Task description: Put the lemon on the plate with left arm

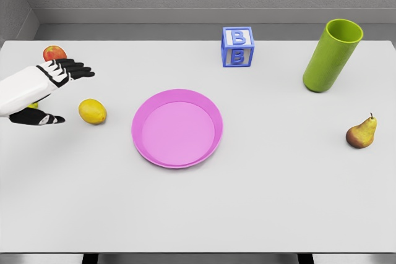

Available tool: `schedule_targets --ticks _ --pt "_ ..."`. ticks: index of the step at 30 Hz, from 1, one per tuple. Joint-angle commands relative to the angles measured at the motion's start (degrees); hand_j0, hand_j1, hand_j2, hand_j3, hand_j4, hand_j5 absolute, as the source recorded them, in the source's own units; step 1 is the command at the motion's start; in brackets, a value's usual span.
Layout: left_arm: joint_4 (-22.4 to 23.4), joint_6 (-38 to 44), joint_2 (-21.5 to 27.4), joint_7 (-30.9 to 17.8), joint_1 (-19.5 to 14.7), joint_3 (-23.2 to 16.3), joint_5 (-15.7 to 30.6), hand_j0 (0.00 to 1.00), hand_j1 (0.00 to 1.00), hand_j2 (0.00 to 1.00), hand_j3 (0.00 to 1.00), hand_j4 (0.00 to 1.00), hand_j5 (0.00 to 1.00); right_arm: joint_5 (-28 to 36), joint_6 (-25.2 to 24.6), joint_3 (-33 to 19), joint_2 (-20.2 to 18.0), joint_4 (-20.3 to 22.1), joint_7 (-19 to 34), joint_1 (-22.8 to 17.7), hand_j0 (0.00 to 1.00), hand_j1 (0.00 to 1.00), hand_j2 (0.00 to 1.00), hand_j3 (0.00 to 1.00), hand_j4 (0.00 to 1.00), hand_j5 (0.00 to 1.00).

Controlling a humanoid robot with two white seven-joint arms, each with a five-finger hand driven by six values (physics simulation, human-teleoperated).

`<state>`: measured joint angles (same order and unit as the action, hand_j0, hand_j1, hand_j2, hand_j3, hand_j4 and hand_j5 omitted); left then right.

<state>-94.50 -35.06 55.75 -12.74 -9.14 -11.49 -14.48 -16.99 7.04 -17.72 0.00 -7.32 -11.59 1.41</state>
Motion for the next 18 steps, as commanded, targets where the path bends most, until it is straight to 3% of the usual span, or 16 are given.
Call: schedule_targets --ticks 1,4,7,10,14,18 --pt "0.0 0.1 0.1 0.0 0.0 0.2 0.3 1.00 1.00 1.00 1.00 1.00 1.00 0.0 0.1 -0.3 0.0 0.2 0.1 0.0 1.00 1.00 1.00 1.00 1.00 1.00" --pt "0.1 0.1 -0.2 -4.2 0.0 2.9 0.2 1.00 1.00 1.00 1.00 1.00 1.00 0.0 0.0 0.1 0.0 0.0 0.0 0.0 1.00 1.00 1.00 1.00 1.00 1.00" --pt "1.1 0.1 -1.8 -8.4 0.0 3.1 -0.2 1.00 1.00 1.00 1.00 1.00 1.00 0.0 0.0 0.1 0.0 -0.1 0.0 0.0 1.00 1.00 1.00 1.00 1.00 1.00" --pt "1.2 0.1 -6.7 -17.8 -0.3 2.8 -1.9 1.00 1.00 1.00 1.00 1.00 1.00 0.0 0.0 0.1 0.0 -0.1 0.1 0.0 1.00 1.00 1.00 1.00 1.00 1.00" --pt "2.3 0.1 -6.5 -17.9 -0.9 1.0 -4.4 1.00 1.00 1.00 1.00 1.00 1.00 0.0 0.0 0.1 0.0 -0.1 0.1 0.0 1.00 1.00 1.00 1.00 1.00 1.00" --pt "9.9 0.1 -6.2 -17.8 -4.7 0.9 -4.3 1.00 1.00 1.00 1.00 1.00 1.00 0.0 0.0 0.1 0.0 -0.1 0.1 0.0 1.00 1.00 1.00 1.00 1.00 1.00"
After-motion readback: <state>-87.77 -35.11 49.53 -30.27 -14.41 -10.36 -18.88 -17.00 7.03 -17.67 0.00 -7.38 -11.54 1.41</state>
